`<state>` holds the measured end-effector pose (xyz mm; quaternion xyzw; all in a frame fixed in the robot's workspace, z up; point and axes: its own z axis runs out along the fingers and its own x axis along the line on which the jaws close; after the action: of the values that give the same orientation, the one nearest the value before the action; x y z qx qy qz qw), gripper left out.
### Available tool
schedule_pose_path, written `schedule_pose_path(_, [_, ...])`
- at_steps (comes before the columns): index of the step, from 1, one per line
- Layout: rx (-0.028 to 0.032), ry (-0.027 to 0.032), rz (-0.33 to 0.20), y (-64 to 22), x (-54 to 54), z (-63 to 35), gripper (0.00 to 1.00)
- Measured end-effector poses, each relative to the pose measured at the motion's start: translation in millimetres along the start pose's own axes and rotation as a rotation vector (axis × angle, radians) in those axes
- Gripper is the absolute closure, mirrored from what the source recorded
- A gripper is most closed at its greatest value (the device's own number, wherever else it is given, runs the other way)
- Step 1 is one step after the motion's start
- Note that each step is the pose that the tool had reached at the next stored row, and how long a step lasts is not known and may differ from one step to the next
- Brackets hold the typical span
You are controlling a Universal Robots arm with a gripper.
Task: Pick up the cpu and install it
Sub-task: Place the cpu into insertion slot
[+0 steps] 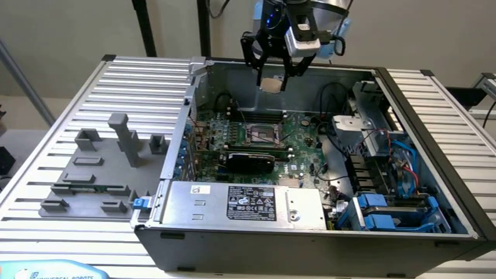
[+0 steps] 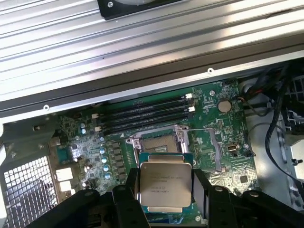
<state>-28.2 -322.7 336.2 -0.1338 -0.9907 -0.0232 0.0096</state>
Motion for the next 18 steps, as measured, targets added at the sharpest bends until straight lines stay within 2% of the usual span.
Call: schedule_pose_path(18, [-0.0083, -0.0142, 0.328, -0.2, -0.1, 5.3, 0.45])
